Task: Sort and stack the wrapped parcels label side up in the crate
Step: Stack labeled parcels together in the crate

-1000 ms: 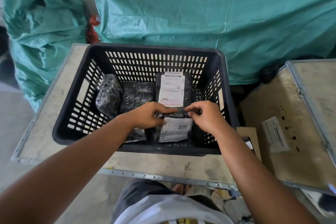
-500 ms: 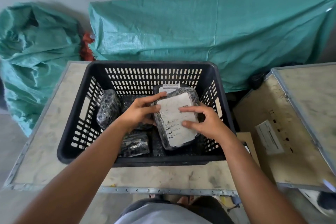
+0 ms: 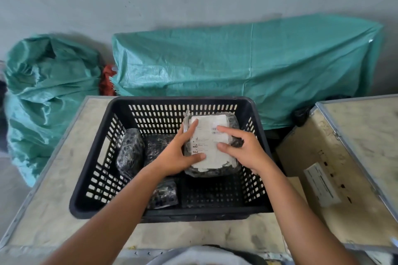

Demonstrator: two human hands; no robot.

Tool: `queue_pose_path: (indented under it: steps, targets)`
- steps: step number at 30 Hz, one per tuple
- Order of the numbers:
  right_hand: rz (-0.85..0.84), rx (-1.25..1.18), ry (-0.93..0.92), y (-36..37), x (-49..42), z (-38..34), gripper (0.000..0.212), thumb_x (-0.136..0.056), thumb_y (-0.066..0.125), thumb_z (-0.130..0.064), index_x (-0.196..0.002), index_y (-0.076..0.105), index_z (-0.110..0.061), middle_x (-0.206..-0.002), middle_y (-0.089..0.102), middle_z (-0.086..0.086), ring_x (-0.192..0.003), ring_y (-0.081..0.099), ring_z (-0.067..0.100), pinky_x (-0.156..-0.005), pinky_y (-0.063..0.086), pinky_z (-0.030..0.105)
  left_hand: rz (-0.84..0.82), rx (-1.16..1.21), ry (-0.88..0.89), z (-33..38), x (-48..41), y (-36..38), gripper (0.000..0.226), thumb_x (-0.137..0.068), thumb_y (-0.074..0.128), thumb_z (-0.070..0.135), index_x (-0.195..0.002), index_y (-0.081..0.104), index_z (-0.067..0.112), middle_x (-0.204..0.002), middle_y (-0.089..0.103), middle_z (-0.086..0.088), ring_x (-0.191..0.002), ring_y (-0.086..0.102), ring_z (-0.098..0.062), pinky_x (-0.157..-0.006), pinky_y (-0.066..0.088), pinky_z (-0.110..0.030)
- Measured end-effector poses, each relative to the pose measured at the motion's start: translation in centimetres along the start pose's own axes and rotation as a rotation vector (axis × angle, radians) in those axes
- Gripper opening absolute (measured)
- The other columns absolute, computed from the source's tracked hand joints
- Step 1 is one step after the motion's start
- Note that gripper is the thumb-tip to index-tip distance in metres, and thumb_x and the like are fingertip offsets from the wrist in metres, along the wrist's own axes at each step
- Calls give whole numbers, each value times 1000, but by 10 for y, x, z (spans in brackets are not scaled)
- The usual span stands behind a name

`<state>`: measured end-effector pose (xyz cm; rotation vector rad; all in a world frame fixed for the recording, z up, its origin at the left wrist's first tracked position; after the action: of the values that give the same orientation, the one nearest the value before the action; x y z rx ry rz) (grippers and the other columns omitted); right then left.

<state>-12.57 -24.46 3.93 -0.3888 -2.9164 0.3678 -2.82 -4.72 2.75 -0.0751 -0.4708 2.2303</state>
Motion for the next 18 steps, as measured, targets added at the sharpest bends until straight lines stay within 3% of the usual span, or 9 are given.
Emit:
queue_pose_path:
  steps: [3,6,8,10,12,14,15,16,18]
  targets:
    - [-32,66,38,1,-27,4,64,-83,86,-27,-135,59,-52,-142,54,-22,-133,52,6,-110,48,38,-69,-49,-93,-17,-21,-3,119,-75,90,31,-157,6,53,-161,25,7,-136,47,-15,-82,48,-2]
    - [-56,96,90,7,-50,16,73,-87,82,-15,-147,50,-43,-152,51,-5,-133,54,14,-101,55,34,-92,-137,-139,-23,-38,-2,130,-76,90,24,-161,-5,42,-171,-4,-1,-142,40,-19,-99,52,-22]
    - [-20,124,106,14,-58,27,78,-88,80,-9,-151,44,-39,-150,53,-2,-124,59,15,-84,60,20,-83,-192,-191,-31,-43,4,132,-76,89,23,-160,-11,42,-167,-28,-4,-147,19,-17,-108,41,-26]
    - [24,155,129,19,-61,42,82,-89,77,-6,-155,39,-36,-149,50,0,-124,58,18,-75,59,15,-61,-201,-246,-43,-45,11,133,-76,89,25,-160,-13,38,-163,-35,-6,-151,3,-21,-112,33,-31]
    - [33,173,142,23,-63,53,84,-89,77,-7,-157,35,-33,-149,45,0,-128,53,20,-77,59,16,-24,-199,-242,-52,-48,16,131,-77,88,27,-161,-12,32,-163,-34,-3,-152,-3,-24,-111,30,-22]
    - [27,194,145,24,-65,59,87,-88,79,-11,-159,32,-31,-142,42,-5,-125,49,15,-80,57,14,-19,-196,-212,-58,-55,18,126,-80,86,25,-162,-8,29,-163,-36,2,-152,3,-23,-91,36,3]
    - [28,201,149,23,-67,61,89,-87,80,-13,-159,32,-31,-138,40,-7,-123,46,12,-78,55,11,-34,-197,-198,-59,-59,18,122,-81,85,22,-163,-6,27,-162,-37,3,-153,3,-24,-77,38,8]
    - [32,198,156,23,-68,62,89,-87,81,-14,-159,32,-32,-135,40,-9,-123,46,11,-75,54,7,-50,-199,-186,-60,-63,17,120,-83,84,20,-163,-6,27,-161,-38,4,-153,1,-25,-71,42,7]
    - [51,169,171,21,-70,64,88,-88,80,-15,-159,32,-33,-136,43,-8,-126,47,13,-78,57,12,-85,-221,-171,-60,-73,12,120,-85,82,19,-162,-11,28,-160,-41,4,-154,-5,-26,-84,46,-3]
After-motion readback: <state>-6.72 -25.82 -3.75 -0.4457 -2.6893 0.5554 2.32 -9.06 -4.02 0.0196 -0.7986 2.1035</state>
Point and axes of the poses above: each hand's wrist, its own x-axis away from the middle knuckle, its own y-axis out of the palm, z = x × y, the point moved 5 cm from there along -x, towards the middle knuckle
